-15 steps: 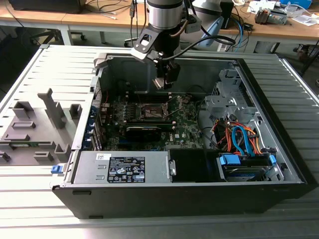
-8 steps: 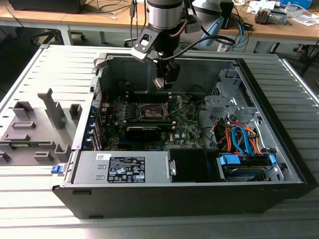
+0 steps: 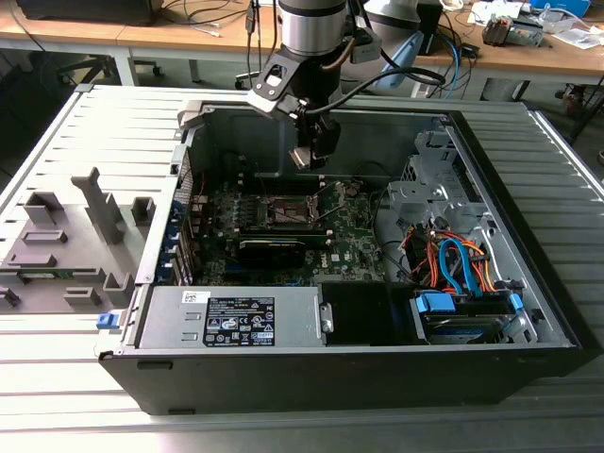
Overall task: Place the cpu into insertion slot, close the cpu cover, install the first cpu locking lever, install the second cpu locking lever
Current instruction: 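Place the cpu into insertion slot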
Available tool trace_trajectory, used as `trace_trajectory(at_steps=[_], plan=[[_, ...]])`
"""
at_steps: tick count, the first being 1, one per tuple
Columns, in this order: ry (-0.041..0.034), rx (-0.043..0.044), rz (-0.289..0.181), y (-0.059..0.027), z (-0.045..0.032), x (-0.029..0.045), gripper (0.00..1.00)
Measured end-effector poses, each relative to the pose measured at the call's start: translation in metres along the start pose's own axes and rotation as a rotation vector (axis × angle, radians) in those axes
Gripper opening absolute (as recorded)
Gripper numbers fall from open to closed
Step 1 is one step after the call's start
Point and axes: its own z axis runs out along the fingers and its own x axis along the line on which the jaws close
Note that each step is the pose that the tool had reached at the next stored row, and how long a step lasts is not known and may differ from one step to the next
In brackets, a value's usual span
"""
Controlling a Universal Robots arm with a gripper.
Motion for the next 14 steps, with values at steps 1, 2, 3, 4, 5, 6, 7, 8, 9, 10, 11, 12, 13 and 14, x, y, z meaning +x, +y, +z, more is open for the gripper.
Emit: trace_trajectory(at_steps=[1,2,3,4,5,6,7,8,9,10,11,12,13,14], plan=[[-0.0001,0.0,0.001,0.0,0.0,0.0,0.54],[-0.0001,0.0,0.001,0.0,0.0,0.0,0.54],[-0.0002,0.0,0.002,0.0,0.0,0.0,0.54],[-0.0003,-0.0001,0.003,0.0,0.0,0.0,0.54],[-0.0005,-0.0001,0.005,0.0,0.0,0.0,0.54],[-0.0005,-0.0001,0.006,0.0,0.0,0.0,0.54],[-0.0005,-0.0002,0.006,0.0,0.0,0.0,0.54],[-0.0007,-0.0001,0.007,0.0,0.0,0.0,0.54],[-0.0008,-0.0002,0.008,0.0,0.0,0.0,0.54],[-0.0007,-0.0002,0.009,0.0,0.0,0.0,0.54],[-0.0009,-0.0002,0.01,0.0,0.0,0.0,0.54],[-0.001,-0.0002,0.011,0.0,0.0,0.0,0.54],[-0.001,-0.0002,0.011,0.0,0.0,0.0,0.54],[-0.0014,-0.0003,0.016,0.0,0.0,0.0,0.54]])
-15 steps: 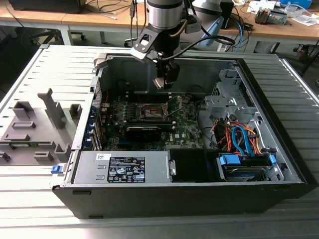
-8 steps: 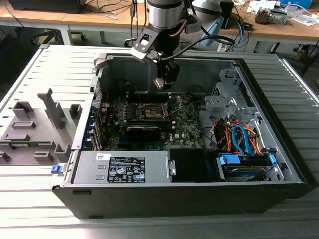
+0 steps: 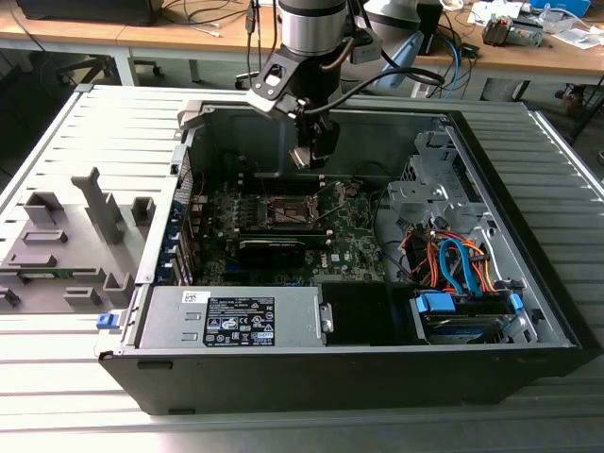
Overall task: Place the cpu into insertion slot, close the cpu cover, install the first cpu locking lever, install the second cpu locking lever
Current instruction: 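Place the cpu into insertion slot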
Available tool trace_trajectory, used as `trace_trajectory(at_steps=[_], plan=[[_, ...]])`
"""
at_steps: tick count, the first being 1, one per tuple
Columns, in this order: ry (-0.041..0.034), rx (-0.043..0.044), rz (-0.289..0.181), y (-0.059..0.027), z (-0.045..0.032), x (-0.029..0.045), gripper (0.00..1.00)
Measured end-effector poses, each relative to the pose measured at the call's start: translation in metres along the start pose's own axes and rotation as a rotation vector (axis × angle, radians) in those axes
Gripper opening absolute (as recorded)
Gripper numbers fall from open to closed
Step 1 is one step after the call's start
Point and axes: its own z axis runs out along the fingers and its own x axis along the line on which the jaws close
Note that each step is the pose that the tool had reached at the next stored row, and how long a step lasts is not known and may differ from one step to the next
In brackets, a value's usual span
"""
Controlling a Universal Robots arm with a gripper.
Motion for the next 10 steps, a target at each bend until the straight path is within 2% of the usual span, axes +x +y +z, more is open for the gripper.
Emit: trace_trajectory(at_steps=[10], plan=[[-0.0019,-0.0004,0.021,0.0,0.0,0.0,0.54]])
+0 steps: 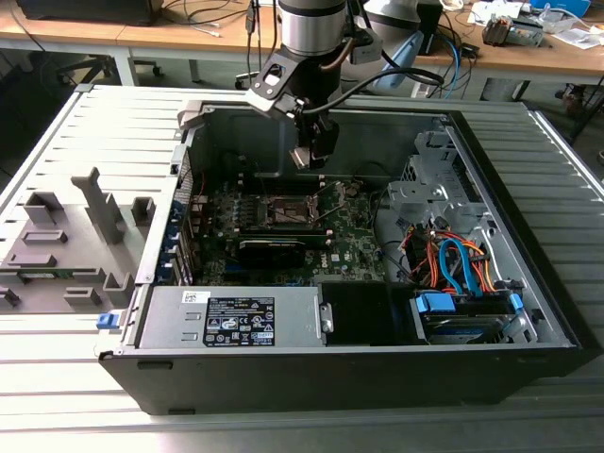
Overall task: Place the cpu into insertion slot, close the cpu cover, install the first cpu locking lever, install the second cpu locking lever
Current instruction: 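Place the cpu into insertion slot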
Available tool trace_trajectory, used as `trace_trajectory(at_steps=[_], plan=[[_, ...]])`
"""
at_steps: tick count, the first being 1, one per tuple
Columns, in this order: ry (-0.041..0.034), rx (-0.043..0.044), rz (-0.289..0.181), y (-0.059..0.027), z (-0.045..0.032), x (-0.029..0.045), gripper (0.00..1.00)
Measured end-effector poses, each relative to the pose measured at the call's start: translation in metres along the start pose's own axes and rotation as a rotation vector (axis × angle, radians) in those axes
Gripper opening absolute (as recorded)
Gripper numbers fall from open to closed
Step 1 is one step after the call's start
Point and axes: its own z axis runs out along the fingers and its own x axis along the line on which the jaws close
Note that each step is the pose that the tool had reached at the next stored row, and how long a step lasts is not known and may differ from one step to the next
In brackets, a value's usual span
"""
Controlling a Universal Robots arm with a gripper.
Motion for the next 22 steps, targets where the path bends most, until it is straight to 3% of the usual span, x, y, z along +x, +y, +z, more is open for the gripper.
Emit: trace_trajectory(at_steps=[22], plan=[[-0.006,-0.0013,0.069,0.0,0.0,0.0,0.54]])
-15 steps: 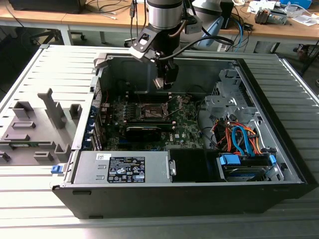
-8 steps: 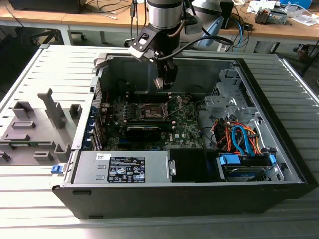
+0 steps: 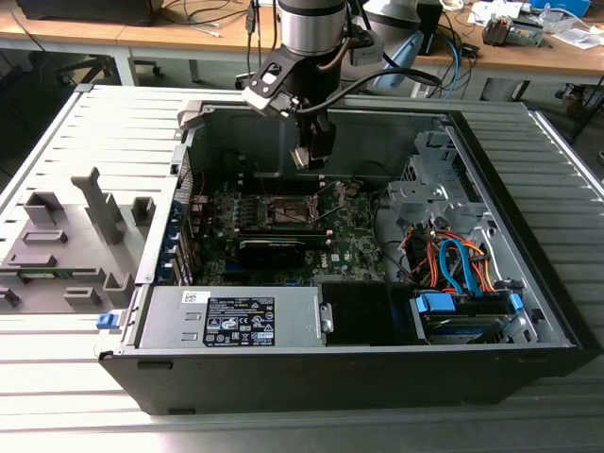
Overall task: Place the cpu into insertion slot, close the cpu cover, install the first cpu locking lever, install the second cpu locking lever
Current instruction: 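Place the cpu into insertion slot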
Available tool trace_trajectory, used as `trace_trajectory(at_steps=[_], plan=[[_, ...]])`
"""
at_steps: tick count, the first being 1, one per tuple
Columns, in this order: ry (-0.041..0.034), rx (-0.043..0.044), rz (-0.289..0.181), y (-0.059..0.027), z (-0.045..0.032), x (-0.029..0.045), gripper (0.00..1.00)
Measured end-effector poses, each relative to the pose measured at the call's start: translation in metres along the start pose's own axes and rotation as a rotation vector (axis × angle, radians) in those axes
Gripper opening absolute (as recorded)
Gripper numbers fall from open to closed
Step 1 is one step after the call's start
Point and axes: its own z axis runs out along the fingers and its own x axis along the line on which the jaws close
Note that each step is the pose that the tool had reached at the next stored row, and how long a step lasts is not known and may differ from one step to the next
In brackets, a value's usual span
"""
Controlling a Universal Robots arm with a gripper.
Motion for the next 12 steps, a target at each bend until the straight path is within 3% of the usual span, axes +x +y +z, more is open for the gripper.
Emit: trace_trajectory(at_steps=[12], plan=[[-0.0021,-0.0004,0.024,0.0,0.0,0.0,0.54]])
